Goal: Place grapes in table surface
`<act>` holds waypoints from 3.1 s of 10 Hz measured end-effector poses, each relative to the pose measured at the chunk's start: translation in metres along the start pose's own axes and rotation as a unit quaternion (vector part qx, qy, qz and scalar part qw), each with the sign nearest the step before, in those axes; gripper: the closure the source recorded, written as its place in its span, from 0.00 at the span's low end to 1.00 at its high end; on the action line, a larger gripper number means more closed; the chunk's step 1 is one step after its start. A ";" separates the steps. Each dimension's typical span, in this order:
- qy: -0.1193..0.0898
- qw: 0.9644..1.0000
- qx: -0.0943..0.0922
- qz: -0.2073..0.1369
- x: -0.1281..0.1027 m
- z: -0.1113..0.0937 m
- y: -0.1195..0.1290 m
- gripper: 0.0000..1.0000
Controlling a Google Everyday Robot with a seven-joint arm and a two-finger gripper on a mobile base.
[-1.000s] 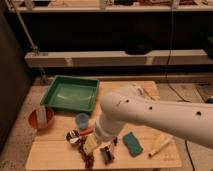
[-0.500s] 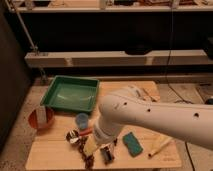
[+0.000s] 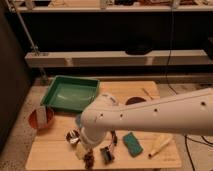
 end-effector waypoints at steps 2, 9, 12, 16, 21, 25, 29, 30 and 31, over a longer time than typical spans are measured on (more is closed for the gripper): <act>0.003 0.999 -0.008 -0.035 0.011 0.039 -0.002 0.35; 0.005 0.995 -0.036 -0.095 0.037 0.092 0.028 0.35; -0.004 0.991 -0.092 -0.094 0.036 0.099 0.034 0.36; -0.031 0.990 -0.099 -0.094 0.031 0.122 0.030 0.72; -0.019 0.993 -0.110 -0.048 0.033 0.092 0.029 1.00; 0.034 0.992 -0.122 -0.008 0.056 -0.003 0.023 1.00; 0.085 0.992 -0.098 -0.007 0.125 -0.089 0.014 1.00; 0.092 0.992 -0.087 -0.012 0.152 -0.100 0.006 1.00; 0.097 0.992 -0.077 -0.015 0.172 -0.104 -0.003 1.00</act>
